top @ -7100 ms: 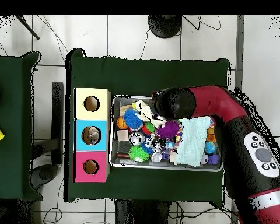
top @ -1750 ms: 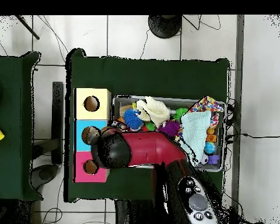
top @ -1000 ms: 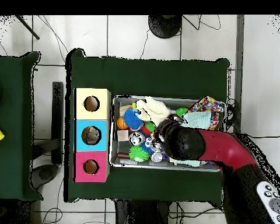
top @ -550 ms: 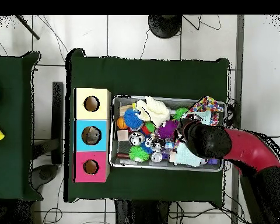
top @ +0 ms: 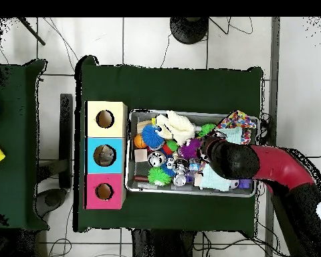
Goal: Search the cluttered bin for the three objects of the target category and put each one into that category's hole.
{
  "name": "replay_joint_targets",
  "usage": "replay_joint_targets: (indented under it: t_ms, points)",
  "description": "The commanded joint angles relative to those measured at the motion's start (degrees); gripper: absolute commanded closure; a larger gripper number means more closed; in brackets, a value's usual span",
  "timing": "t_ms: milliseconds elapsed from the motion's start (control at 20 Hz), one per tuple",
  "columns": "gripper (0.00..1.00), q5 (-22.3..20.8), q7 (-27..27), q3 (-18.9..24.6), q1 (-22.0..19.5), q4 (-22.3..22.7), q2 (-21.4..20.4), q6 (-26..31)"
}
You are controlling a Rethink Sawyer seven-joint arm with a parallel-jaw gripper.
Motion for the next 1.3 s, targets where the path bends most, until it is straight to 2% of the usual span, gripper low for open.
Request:
replay_joint_targets:
  t_ms: [50,700,1300]
  points:
    - [0.00,-5.2,-6.5,4.5,-0.9,3.9,1.0,1.5]
    - [0.00,-10.8,-5.1,2.6,-4.1,5.6,2.0,1.1]
    - [0.00,-17.1,3.3,-0.2,-3.9,11.9,3.2,-7.3]
